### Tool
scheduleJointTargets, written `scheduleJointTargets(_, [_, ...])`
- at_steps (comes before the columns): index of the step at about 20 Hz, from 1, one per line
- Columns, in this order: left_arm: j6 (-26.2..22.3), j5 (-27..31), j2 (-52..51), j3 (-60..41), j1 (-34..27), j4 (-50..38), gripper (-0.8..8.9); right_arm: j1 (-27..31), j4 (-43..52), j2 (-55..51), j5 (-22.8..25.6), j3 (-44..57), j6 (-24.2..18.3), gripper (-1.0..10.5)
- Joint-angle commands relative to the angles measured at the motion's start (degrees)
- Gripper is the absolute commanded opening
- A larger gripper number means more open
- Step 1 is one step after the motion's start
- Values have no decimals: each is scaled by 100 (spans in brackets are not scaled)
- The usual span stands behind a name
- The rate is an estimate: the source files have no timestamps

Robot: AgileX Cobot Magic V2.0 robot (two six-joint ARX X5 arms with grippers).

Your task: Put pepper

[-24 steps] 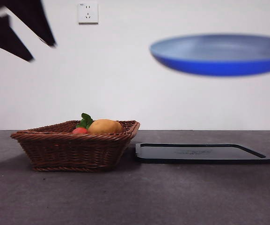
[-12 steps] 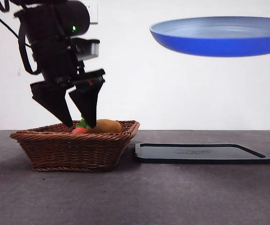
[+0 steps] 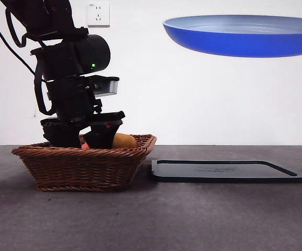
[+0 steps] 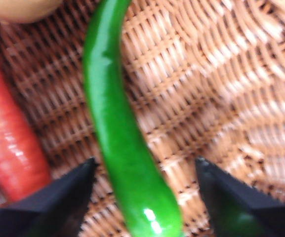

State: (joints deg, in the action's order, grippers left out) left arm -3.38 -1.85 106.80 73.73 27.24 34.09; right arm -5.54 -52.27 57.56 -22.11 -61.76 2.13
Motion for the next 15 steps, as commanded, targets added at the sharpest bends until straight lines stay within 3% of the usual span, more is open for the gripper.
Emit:
scheduleJointTargets(1, [44, 31, 101, 94, 48, 7, 179, -9, 77, 17, -39, -131, -26, 4])
scheduleJointTargets(9, [216, 13, -363, 361, 17, 133, 150, -9, 83, 284, 186, -131, -24, 4])
scheduleJointTargets(12, [219, -15, -896, 634, 48, 415, 151, -9, 184, 1003, 315, -131, 48, 4])
scheduleJointTargets(15, [232, -540, -1484, 732, 245, 546, 151, -190, 619, 2015, 249, -131, 413, 4])
